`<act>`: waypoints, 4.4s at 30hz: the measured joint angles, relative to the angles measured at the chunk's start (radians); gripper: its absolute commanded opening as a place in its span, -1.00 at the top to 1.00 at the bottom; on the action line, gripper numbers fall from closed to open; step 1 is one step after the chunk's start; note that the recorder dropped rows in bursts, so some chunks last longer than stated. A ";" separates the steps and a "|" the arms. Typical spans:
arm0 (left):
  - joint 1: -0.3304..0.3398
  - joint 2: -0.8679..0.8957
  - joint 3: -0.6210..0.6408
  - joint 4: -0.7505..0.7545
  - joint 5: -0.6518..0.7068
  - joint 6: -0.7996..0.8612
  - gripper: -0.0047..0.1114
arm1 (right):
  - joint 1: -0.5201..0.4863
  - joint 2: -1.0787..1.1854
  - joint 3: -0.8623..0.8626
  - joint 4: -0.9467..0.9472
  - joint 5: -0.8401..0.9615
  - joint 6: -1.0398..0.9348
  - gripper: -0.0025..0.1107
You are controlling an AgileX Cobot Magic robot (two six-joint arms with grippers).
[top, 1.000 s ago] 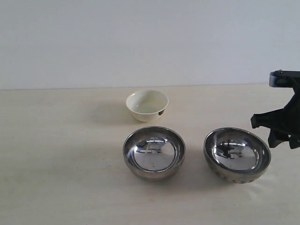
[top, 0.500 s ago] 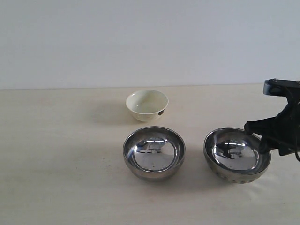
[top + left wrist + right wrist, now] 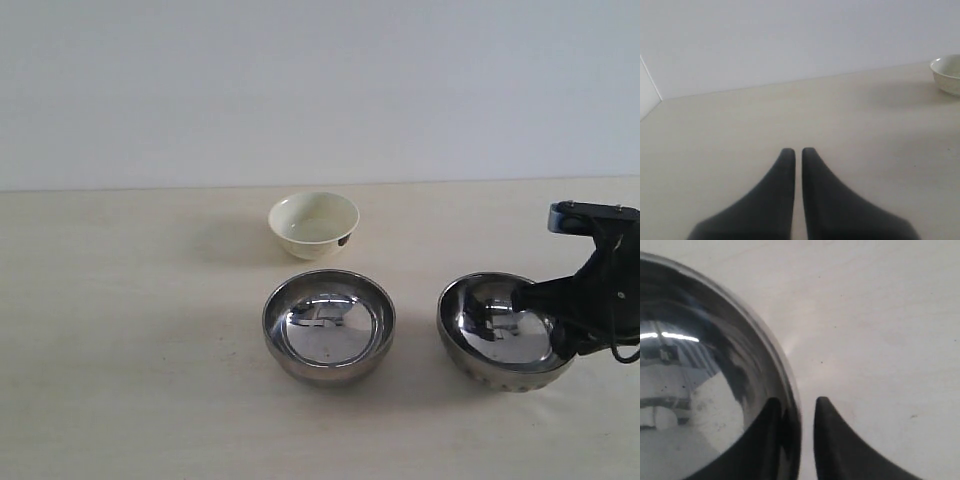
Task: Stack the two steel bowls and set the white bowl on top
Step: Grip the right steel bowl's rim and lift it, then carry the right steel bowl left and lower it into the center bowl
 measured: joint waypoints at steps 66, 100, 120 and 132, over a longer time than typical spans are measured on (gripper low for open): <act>0.000 0.000 0.000 0.000 0.000 0.000 0.85 | 0.344 0.018 -0.292 0.300 0.138 0.084 0.96; 0.000 0.000 0.000 0.000 0.000 0.000 0.85 | 0.394 0.020 -0.292 0.120 0.144 0.244 0.96; 0.000 0.000 0.000 0.000 0.000 0.000 0.85 | 0.394 0.020 -0.292 0.127 0.119 0.234 0.29; 0.000 0.000 0.000 0.000 0.000 0.000 0.85 | 0.394 0.022 -0.292 0.097 0.119 0.215 0.96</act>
